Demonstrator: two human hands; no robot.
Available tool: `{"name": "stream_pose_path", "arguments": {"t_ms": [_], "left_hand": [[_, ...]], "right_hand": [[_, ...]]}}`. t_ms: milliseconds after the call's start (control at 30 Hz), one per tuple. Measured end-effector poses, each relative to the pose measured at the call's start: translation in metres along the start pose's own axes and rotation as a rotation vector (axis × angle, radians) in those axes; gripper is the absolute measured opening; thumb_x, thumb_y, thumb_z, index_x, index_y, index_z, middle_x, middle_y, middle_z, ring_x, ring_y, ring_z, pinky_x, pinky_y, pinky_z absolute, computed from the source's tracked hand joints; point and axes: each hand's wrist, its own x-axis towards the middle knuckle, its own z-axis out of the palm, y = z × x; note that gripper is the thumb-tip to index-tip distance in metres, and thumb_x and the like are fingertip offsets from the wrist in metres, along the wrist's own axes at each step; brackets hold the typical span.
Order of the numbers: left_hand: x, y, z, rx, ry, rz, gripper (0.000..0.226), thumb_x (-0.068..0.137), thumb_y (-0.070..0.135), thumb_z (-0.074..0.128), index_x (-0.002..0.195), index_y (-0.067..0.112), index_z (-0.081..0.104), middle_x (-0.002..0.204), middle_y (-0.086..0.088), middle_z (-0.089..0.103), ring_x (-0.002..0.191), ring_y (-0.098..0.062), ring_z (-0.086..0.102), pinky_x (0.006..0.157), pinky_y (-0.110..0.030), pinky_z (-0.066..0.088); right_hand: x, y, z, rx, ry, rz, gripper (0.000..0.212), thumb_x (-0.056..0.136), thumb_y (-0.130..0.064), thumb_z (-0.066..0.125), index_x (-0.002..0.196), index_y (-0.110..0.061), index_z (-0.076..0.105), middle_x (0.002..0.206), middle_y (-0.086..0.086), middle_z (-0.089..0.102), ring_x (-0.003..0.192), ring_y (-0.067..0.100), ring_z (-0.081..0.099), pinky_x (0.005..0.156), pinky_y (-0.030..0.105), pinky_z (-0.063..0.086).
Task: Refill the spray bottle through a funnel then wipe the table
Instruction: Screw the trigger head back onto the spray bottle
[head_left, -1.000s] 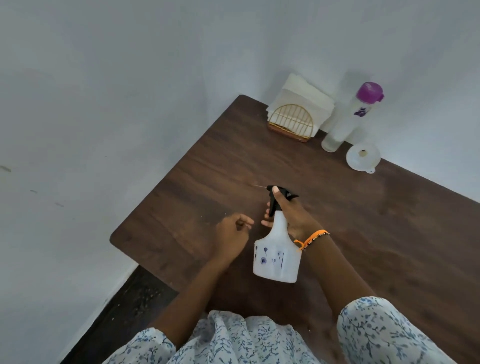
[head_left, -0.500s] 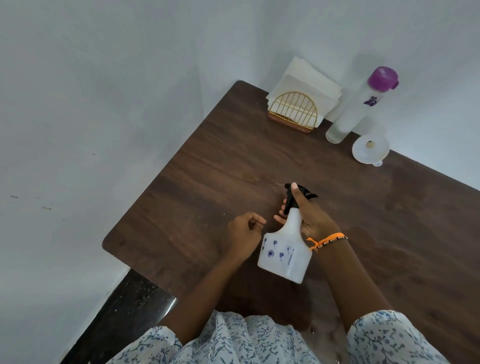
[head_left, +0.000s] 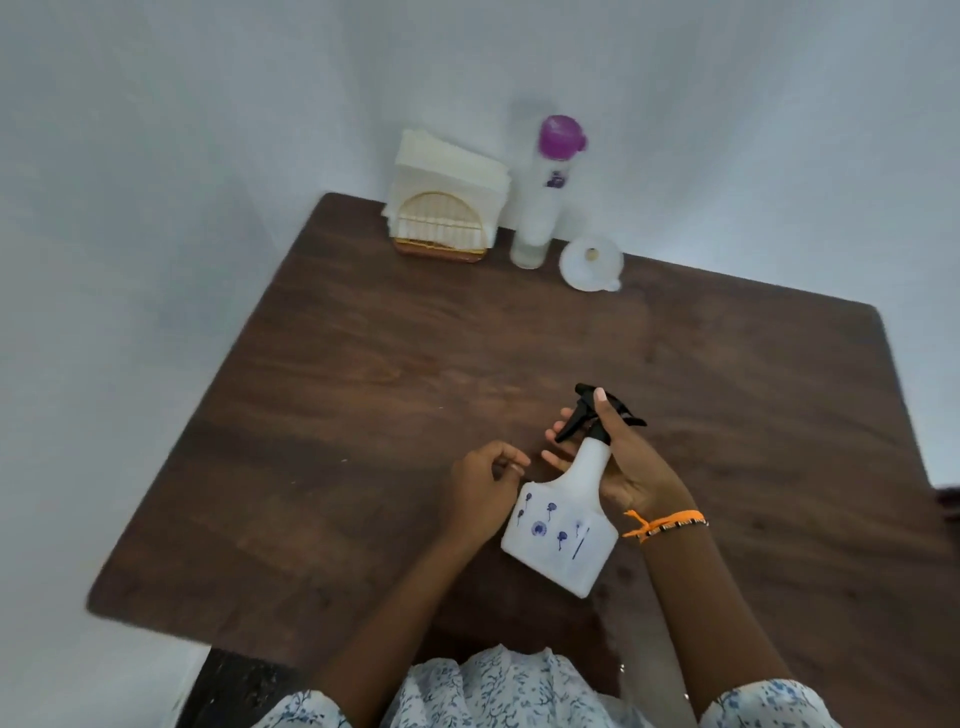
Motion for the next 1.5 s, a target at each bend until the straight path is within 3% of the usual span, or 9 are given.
{"name": "stream_pose_path", "arguments": {"t_ms": [167,367,600,767,933,1133,1300,1400,1500], "left_hand": [[-0.005,0.037,0.061,0.058,-0.204,0.113,0.029,0.084,0.006,0.055,0.074,0.032,0.063,0.078,0.014,0.065,0.075,-0.001,0.060,0.068,-0.024,0.049],[-0.004,0.066,0.113,0.102,-0.305,0.182,0.023,0.082,0.007,0.054,0.076,0.026,0.065,0.078,0.010,0.067,0.074,-0.007,0.062,0.070,-0.034,0.053],[0.005,0.078,0.148,0.107,-0.320,0.199,0.027,0.084,0.005,0.055,0.075,0.029,0.065,0.079,0.014,0.067,0.075,0.001,0.061,0.067,-0.022,0.051],[0.011,0.081,0.160,0.119,-0.308,0.186,0.032,0.084,0.005,0.057,0.072,0.034,0.062,0.078,0.017,0.065,0.076,0.005,0.059,0.066,-0.015,0.046],[0.016,0.084,0.165,0.131,-0.313,0.162,0.031,0.086,0.006,0.058,0.073,0.035,0.062,0.078,0.019,0.064,0.076,0.007,0.058,0.063,-0.009,0.041],[0.025,0.090,0.155,0.063,-0.261,0.152,0.028,0.084,0.003,0.058,0.076,0.029,0.066,0.077,0.020,0.066,0.075,0.005,0.059,0.063,-0.011,0.045],[0.048,0.102,0.145,0.054,-0.202,0.122,0.024,0.086,0.005,0.056,0.079,0.026,0.067,0.078,0.016,0.067,0.074,0.002,0.061,0.064,-0.013,0.047],[0.070,0.114,0.136,0.004,-0.161,0.114,0.023,0.087,0.005,0.056,0.082,0.026,0.064,0.083,0.013,0.067,0.078,0.000,0.062,0.069,-0.022,0.051],[0.091,0.122,0.126,-0.021,-0.078,0.097,0.021,0.087,0.007,0.056,0.085,0.026,0.066,0.083,0.012,0.066,0.073,-0.002,0.060,0.064,-0.021,0.049]], "right_hand": [[-0.033,-0.024,-0.071,0.138,0.138,-0.125,0.045,0.087,-0.043,0.056,0.098,0.000,0.061,0.087,0.016,0.064,0.092,0.028,0.063,0.071,0.043,0.053],[-0.052,-0.047,-0.134,0.283,0.263,-0.202,0.045,0.081,-0.045,0.061,0.093,-0.001,0.060,0.076,0.012,0.067,0.083,0.027,0.064,0.071,0.043,0.053],[-0.045,-0.073,-0.165,0.313,0.414,-0.178,0.045,0.082,-0.045,0.063,0.083,-0.001,0.059,0.064,0.010,0.060,0.066,0.020,0.060,0.051,0.030,0.056],[-0.047,-0.074,-0.175,0.354,0.414,-0.125,0.045,0.081,-0.045,0.064,0.086,-0.001,0.059,0.068,0.012,0.059,0.068,0.022,0.060,0.052,0.033,0.057],[-0.054,-0.075,-0.172,0.237,0.422,-0.212,0.038,0.083,-0.036,0.066,0.105,-0.007,0.058,0.092,0.019,0.066,0.093,0.031,0.066,0.060,0.040,0.058],[-0.057,-0.103,-0.147,0.015,0.364,-0.423,0.031,0.088,-0.030,0.061,0.116,-0.016,0.058,0.110,0.021,0.064,0.100,0.025,0.067,0.073,0.046,0.059],[-0.039,-0.144,-0.110,-0.117,0.299,-0.570,0.022,0.087,-0.024,0.064,0.106,-0.012,0.066,0.102,0.014,0.067,0.097,0.024,0.066,0.079,0.045,0.057],[-0.019,-0.172,-0.086,-0.176,0.266,-0.632,0.030,0.085,-0.022,0.068,0.107,-0.002,0.066,0.083,0.008,0.063,0.075,0.018,0.059,0.066,0.031,0.053],[0.004,-0.197,-0.065,-0.236,0.215,-0.668,0.026,0.083,-0.022,0.069,0.102,-0.004,0.068,0.083,0.009,0.056,0.074,0.016,0.050,0.066,0.027,0.044]]}}
